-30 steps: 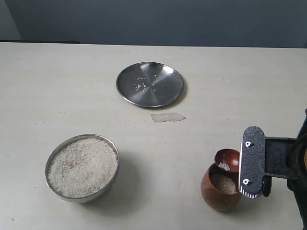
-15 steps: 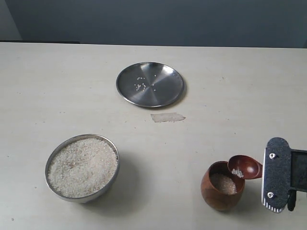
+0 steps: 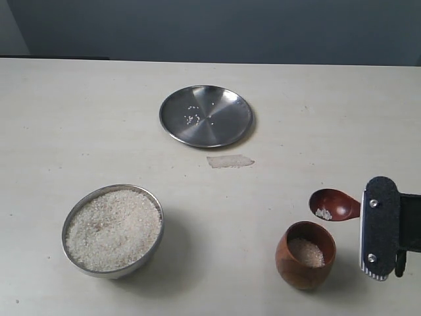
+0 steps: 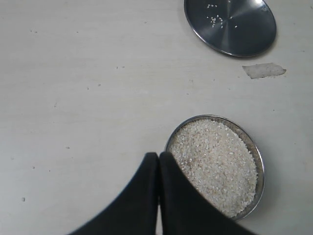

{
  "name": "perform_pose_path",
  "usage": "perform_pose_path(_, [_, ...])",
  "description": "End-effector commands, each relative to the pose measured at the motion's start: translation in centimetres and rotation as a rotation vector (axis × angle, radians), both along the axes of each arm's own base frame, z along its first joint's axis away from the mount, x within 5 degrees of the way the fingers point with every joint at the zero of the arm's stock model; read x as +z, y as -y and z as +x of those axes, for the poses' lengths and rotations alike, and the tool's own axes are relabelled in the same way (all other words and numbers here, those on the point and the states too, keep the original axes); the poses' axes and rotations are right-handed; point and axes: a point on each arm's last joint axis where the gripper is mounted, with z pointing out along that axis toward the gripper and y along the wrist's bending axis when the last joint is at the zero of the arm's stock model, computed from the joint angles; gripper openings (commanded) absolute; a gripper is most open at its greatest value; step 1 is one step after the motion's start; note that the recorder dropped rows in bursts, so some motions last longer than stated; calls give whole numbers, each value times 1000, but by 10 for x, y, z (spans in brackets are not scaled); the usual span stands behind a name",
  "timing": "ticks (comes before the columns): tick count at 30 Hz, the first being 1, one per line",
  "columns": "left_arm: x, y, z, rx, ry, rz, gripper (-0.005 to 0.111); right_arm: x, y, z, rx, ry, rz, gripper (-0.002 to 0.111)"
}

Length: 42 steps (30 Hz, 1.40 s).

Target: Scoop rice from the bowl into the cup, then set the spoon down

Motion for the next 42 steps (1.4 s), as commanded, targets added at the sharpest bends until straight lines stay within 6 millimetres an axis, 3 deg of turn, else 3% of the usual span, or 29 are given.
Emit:
perform_pose_path(1, [2, 0, 0, 3, 8, 4, 0, -2, -6, 1, 71, 36, -55, -1])
perform_pose_path(7, [2, 0, 0, 3, 8, 4, 0, -14, -6, 0, 109, 23, -157, -1])
perform_pose_path(24, [2, -1, 0, 4, 10, 4, 0, -19, -27, -6, 272, 91, -235, -1])
perform_pose_path(42, [2, -1, 0, 4, 10, 4, 0, -23, -33, 0, 248, 139, -257, -1])
